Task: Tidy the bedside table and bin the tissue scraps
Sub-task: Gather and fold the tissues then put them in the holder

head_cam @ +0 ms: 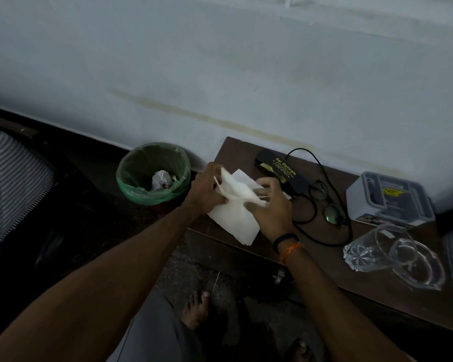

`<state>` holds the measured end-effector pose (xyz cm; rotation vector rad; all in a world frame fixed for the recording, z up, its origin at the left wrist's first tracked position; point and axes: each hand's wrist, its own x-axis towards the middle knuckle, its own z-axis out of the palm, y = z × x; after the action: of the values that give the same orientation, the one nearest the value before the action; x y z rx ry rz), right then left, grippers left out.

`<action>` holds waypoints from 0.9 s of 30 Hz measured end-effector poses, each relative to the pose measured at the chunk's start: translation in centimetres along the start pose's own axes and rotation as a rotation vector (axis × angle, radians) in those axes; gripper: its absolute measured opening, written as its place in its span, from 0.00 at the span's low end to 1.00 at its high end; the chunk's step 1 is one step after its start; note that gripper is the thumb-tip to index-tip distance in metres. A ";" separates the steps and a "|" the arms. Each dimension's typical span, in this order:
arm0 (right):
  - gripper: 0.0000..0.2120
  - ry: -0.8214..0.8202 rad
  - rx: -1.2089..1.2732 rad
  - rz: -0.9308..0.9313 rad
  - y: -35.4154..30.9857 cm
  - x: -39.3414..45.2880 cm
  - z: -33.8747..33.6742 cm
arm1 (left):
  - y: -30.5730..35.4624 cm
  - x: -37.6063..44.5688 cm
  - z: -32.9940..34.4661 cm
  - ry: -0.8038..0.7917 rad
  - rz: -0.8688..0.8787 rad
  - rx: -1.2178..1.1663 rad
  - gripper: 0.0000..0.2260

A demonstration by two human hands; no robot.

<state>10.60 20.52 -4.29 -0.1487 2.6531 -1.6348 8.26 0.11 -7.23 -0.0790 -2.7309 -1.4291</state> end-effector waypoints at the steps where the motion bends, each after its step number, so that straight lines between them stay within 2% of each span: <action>1: 0.22 0.036 0.092 0.102 0.2 0.3 0.0 | 0.2 0.0 -0.1 -0.013 -0.032 -0.004 0.31; 4: 0.14 0.078 0.392 0.315 0.4 0.9 -0.3 | 1.3 0.5 -0.5 -0.024 -0.175 -0.119 0.26; 6: 0.14 0.070 0.575 0.380 0.2 1.2 -0.8 | 2.2 1.1 -1.0 -0.043 -0.219 -0.192 0.22; 10: 0.18 0.016 0.842 0.378 -0.3 1.6 -1.7 | 3.7 2.2 -2.1 -0.202 -0.259 -0.313 0.15; 13: 0.19 -0.048 0.962 0.377 -0.5 1.9 -1.8 | 5.1 2.1 -2.2 -0.344 -0.331 -0.417 0.15; 16: 0.22 -0.140 1.072 0.391 -0.2 2.1 -2.2 | 5.8 1.8 -2.0 -0.318 -0.415 -0.612 0.16; 19: 0.24 -0.227 1.027 0.422 0.5 1.7 -2.4 | 6.2 1.4 -1.6 -0.245 -0.475 -0.733 0.13; 21: 0.23 -0.189 0.931 0.398 0.8 1.2 -2.3 | 6.3 0.9 -1.2 -0.261 -0.479 -0.778 0.12; 24: 0.22 -0.084 0.889 0.339 0.5 0.6 -2.5 | 6.5 0.6 -1.1 -0.342 -0.378 -0.781 0.20; 27: 0.14 -0.040 0.798 0.221 0.1 0.8 -3.2 | 6.9 1.1 -1.9 -0.281 -0.182 -0.751 0.15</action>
<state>9.59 23.34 -2.93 0.1233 1.7145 -2.3842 7.70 2.48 -0.35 -0.0657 -2.2497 -2.5907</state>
